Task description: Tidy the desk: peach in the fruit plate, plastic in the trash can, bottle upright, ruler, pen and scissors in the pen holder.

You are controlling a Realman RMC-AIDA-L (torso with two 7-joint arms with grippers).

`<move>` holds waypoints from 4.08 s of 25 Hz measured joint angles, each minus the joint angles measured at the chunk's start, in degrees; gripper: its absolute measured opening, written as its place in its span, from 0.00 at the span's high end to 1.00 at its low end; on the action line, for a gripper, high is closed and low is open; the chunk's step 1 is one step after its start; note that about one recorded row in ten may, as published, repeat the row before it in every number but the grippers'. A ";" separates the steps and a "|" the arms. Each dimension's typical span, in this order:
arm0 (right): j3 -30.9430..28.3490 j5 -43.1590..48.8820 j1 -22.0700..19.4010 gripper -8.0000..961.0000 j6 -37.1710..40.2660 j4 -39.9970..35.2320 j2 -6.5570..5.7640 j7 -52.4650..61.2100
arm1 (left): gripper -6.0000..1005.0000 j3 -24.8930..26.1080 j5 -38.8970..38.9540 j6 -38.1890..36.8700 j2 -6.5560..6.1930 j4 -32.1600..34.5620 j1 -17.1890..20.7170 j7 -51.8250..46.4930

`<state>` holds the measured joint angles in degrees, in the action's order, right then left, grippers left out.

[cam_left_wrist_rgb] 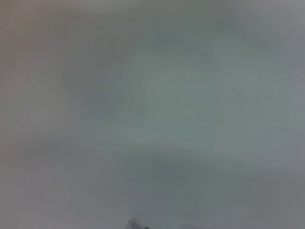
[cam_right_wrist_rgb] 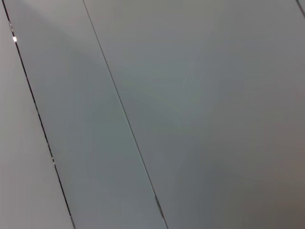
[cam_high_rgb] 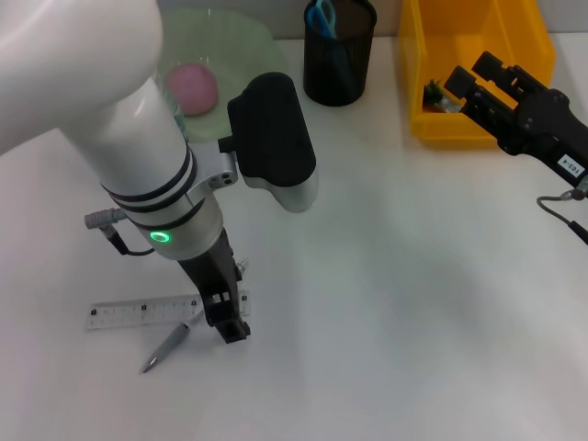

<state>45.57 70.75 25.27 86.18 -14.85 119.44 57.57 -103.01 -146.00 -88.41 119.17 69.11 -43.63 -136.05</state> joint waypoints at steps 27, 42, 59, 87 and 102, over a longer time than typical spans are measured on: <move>-0.43 0.00 1.22 0.31 -1.29 0.00 -0.09 0.00 | 0.31 -1.24 0.13 0.61 0.01 -0.83 -0.52 -0.01; -0.83 0.00 1.27 0.29 -1.28 0.00 -0.09 0.00 | 0.33 -1.56 -0.54 0.85 0.00 -1.86 -0.68 -0.25; -0.83 0.00 1.27 0.28 -1.28 0.00 -0.09 0.00 | 0.34 -2.19 -1.77 0.84 0.00 -1.80 -0.74 -0.61; -0.84 0.00 1.27 0.25 -1.13 0.00 -0.09 0.00 | 0.60 -3.01 -2.91 0.23 0.00 -0.12 -1.10 -1.61; -4.44 0.11 -2.86 0.23 3.66 -1.45 -0.61 0.02 | 0.61 2.93 -2.41 5.47 -0.17 17.29 4.77 -5.84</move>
<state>41.13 70.86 22.41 89.83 -16.31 118.84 57.58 -100.08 -148.40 -82.94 119.00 86.40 -38.85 -141.88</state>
